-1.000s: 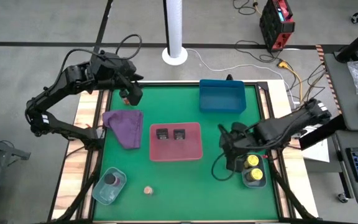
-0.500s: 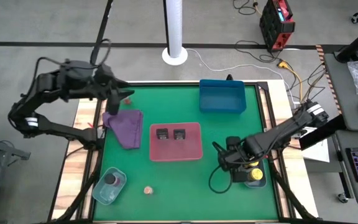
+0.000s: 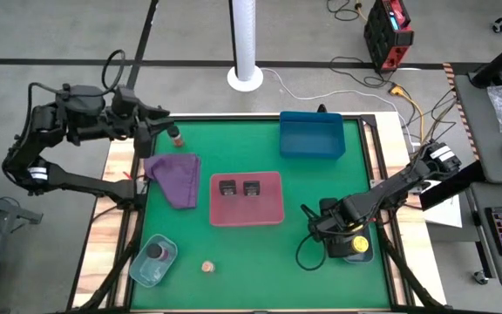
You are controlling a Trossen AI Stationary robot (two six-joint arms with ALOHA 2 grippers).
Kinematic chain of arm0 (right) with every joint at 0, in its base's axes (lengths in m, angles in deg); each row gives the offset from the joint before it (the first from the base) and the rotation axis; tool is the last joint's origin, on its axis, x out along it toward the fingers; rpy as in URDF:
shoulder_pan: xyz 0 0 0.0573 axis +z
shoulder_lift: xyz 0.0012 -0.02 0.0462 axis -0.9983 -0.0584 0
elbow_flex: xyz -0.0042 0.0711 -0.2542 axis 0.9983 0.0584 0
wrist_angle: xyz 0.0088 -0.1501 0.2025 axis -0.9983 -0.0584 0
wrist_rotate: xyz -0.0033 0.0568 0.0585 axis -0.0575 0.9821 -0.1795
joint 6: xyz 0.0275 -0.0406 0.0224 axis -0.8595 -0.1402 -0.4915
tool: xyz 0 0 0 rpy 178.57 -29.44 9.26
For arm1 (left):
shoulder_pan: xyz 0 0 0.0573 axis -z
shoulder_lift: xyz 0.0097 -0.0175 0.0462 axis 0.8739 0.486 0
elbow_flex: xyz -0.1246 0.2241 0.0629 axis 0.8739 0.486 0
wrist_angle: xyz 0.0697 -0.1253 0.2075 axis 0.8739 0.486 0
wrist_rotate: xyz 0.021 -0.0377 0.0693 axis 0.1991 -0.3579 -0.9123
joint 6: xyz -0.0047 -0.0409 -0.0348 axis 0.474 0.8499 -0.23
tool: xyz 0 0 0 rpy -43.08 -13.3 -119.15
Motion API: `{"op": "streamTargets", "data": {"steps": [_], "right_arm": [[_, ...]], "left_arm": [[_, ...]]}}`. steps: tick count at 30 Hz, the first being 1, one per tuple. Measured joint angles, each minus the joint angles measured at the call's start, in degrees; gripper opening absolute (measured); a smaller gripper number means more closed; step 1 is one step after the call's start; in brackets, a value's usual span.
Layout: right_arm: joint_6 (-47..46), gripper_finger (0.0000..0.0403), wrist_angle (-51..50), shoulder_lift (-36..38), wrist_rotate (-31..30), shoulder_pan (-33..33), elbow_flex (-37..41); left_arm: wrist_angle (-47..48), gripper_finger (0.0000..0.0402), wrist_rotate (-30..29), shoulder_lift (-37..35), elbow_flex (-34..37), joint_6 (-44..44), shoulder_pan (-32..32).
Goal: Sort spices by type
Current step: Put the right brown seasoning bottle into the blue bin
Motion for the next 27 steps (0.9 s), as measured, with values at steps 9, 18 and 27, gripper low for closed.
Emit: {"op": "streamTargets", "data": {"steps": [9,18,27], "right_arm": [[0.7,0.0247,2.49,-0.15,-0.5,-1.76,1.09],[2.16,0.0225,3.98,-0.17,0.0,-2.64,2.51],[2.2,0.02,4.35,-0.22,0.03,-2.64,2.51]], "left_arm": [[0.0,0.0146,-0.09,1.84,0.0,-1.12,0.0],[-0.09,0.0146,-0.09,3.88,0.0,-2.0,0.0],[-0.11,0.0146,-0.19,4.19,0.0,-3.11,0.0]]}}
